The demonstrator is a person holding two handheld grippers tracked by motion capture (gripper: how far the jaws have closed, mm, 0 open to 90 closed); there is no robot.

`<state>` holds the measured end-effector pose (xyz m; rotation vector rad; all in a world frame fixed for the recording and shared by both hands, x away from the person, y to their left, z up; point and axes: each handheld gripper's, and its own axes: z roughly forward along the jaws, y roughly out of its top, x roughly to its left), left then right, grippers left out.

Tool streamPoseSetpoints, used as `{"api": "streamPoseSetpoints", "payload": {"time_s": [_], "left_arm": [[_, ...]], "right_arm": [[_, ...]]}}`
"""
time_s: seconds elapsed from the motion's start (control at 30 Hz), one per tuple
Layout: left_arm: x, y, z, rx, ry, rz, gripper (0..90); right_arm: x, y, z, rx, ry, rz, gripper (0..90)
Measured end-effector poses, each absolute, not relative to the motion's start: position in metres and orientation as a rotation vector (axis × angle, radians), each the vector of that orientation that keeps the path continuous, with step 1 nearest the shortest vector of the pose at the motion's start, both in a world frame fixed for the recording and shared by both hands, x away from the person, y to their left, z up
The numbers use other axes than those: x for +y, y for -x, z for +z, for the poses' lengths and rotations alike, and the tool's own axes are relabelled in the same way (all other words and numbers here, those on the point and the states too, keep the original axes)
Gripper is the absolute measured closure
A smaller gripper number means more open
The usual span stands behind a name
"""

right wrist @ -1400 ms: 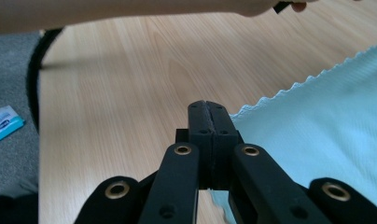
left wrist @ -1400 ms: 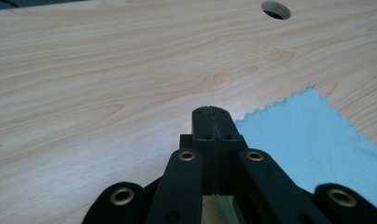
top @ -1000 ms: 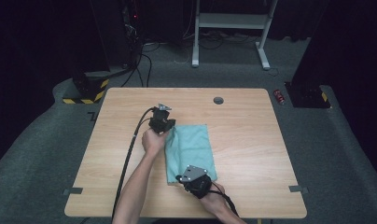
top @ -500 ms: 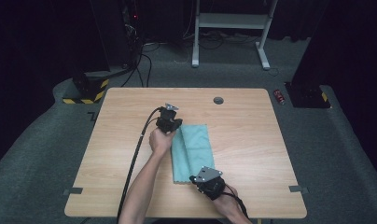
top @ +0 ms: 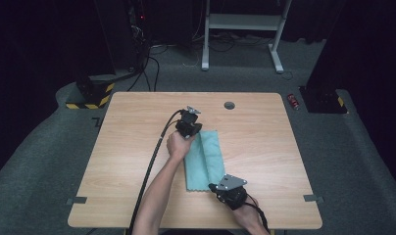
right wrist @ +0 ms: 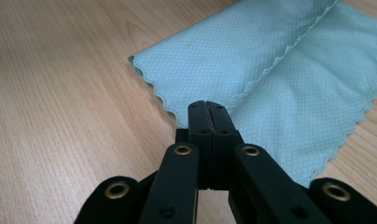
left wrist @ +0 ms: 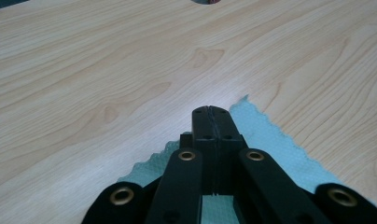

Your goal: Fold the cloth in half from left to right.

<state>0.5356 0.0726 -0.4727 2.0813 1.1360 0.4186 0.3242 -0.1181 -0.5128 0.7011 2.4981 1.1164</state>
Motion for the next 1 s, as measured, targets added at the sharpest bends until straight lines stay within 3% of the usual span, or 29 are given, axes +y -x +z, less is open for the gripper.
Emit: {"api": "streamPoseSetpoints", "payload": {"time_s": [1.0], "left_arm": [[0.026, -0.550, -0.484, 1.106, -2.116, 0.387, 90.0]], "right_arm": [[-0.157, -0.326, -0.514, 2.457, -0.814, 1.080, 90.0]]}}
